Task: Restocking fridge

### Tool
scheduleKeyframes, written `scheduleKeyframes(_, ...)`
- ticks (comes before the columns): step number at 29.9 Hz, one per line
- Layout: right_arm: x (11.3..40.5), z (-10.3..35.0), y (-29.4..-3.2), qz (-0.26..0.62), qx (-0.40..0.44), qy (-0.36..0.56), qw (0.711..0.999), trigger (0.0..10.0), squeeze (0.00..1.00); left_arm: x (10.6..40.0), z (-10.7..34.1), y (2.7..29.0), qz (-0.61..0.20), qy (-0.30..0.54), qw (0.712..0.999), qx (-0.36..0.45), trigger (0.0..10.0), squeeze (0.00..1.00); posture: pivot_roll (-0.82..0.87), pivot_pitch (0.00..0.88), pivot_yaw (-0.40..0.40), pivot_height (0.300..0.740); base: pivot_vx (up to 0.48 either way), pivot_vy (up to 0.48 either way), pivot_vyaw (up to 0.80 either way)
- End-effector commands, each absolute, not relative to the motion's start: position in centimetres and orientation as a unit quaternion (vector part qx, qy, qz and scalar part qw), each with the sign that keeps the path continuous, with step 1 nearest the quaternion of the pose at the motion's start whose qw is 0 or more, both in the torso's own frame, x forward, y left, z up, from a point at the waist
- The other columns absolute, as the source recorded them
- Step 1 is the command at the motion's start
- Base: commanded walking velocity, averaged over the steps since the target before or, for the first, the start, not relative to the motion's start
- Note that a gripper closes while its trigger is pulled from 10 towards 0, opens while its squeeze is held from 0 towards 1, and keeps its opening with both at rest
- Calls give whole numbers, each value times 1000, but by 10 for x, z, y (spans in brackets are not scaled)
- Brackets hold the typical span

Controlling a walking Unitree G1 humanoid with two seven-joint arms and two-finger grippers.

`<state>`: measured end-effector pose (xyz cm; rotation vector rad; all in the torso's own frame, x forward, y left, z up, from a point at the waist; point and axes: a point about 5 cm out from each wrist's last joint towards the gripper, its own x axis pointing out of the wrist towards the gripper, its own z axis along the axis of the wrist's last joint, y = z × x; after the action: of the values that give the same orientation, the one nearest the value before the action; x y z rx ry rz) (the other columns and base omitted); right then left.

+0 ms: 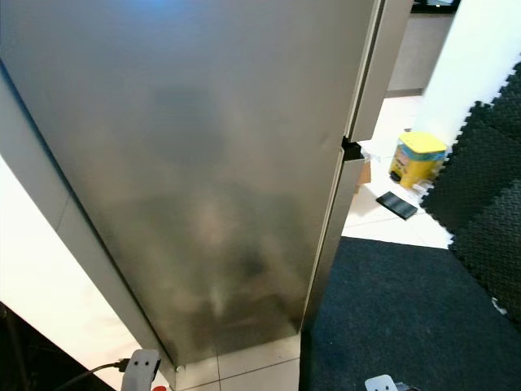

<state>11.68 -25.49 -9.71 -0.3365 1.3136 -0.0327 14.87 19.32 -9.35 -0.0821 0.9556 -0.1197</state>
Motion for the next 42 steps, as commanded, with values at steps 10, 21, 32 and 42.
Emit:
scheduleKeyframes(10, 118, -97, -254, -12, -157, 606, 780, 10000, 0, 147, -94, 190, -57, 461, 883, -58, 10000, 0, -27, 0, 2, 740, 0, 0, 0)
scheduleKeyframes(21, 118, -97, -254, -11, -158, 606, 779, 10000, 0, 147, -95, 187, -62, 461, 882, -69, 10000, 0, -26, 0, -3, 740, 0, -338, 0)
scheduleKeyframes(32, 118, -97, -255, -9, -160, 606, 779, 10000, 0, 148, -94, 186, -62, 456, 884, -77, 10000, 0, -27, 0, -6, 740, 0, 0, 0)
scheduleKeyframes(42, 118, -96, -255, -8, -162, 607, 778, 10000, 0, 150, -94, 188, -51, 453, 886, -80, 10000, 0, -27, 0, -6, 740, 0, -265, 0)
